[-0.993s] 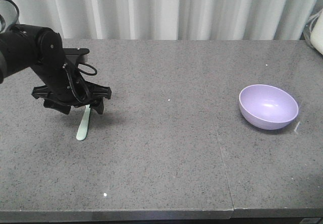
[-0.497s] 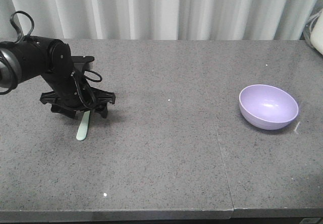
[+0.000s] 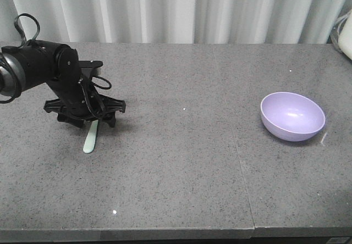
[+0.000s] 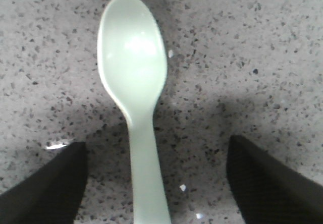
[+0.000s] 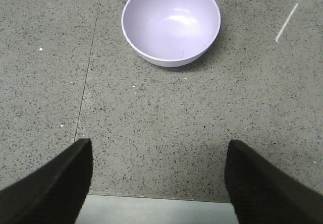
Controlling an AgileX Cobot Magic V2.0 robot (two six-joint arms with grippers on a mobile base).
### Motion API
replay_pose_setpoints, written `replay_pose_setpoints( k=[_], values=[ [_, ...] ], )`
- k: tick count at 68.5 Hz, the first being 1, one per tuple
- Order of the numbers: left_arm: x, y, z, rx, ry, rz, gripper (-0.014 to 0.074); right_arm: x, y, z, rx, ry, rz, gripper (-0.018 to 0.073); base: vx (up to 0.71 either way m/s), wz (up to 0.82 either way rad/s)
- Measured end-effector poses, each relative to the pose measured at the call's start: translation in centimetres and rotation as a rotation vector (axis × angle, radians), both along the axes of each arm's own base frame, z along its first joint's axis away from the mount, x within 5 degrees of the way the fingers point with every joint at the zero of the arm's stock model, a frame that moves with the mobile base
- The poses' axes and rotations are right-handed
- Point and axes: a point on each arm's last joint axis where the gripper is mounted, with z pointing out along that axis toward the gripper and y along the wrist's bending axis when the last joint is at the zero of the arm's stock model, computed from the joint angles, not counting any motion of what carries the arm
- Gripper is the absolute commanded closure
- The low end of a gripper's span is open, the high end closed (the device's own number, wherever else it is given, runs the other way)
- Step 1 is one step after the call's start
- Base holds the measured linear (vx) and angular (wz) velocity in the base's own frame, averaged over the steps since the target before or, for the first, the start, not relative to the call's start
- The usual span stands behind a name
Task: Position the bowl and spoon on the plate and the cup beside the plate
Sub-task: 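Close the left gripper on the spoon handle and lift it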
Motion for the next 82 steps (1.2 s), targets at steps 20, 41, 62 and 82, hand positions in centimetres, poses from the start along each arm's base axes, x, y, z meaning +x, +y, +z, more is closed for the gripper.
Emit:
replay_pose_setpoints(
  k=[20,41,62,82],
  values=[
    [0.0,0.1,-0.2,0.008,0.003,-0.002,0.0543,0.0,0.0,0.0,0.000,0.000,0.000,0.0021,0.00,0.00],
    [0.0,0.0,-0.1,0.003,0.008,0.000,0.0604,0.0,0.0,0.0,0.000,0.000,0.000,0.0021,0.00,0.00],
    [-2.1,0.5,4.8,-0.007,-0.036,-0.018,0.0604,0.0,0.0,0.0,0.000,0.000,0.000,0.0021,0.00,0.00],
    [-7.2,1.9,13.5,-0.019,-0.175,-0.041,0.0604,0.0,0.0,0.0,0.000,0.000,0.000,0.0021,0.00,0.00]
  ],
)
